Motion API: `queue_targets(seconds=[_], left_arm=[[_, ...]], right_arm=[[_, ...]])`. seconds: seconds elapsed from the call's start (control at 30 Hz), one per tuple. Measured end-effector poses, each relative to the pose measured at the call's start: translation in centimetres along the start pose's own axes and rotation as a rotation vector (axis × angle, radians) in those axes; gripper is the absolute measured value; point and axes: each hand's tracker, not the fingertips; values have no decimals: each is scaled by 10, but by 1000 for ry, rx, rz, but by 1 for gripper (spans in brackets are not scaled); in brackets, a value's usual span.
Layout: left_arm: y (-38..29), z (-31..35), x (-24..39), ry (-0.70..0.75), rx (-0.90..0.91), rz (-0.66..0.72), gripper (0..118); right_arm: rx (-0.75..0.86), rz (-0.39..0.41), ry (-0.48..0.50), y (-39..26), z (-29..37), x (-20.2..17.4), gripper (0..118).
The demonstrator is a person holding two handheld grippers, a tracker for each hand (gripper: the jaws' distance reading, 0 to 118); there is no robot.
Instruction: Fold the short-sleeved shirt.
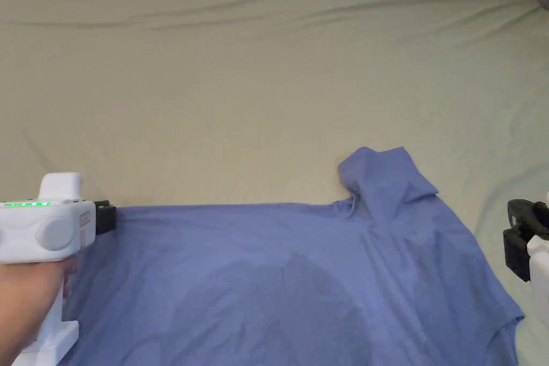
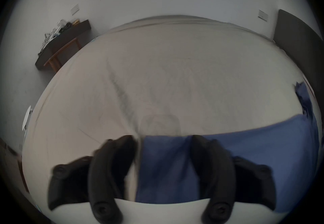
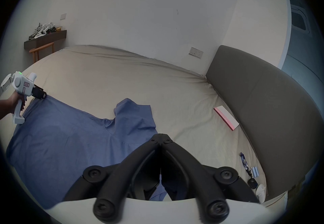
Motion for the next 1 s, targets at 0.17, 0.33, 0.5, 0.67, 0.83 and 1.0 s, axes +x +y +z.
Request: queue_targets(seconds=[0.17,0.33,0.5,0.67,0.83,1.0], left_arm=[[0,19,28,-3,11,-188,0],[5,66,10,-34,94,-33,0],[4,128,0,-47,232,-52,0],[-11,172,4,-6,298,-84,0],[-31,184,5,21,292,-142,0],[-40,181,-3,26,271,-142,0]], right_arm=[[-9,-5,1,9,-15,9,4],[-93,-90,96,22,-48,26,78],[-255,-93,146,16,-122,30,97],[-551,-101,217,-20,-214,27,97],[-500,-146,185,-39,-208,8,85],[-442,-4,174,-24,-180,-6,2]])
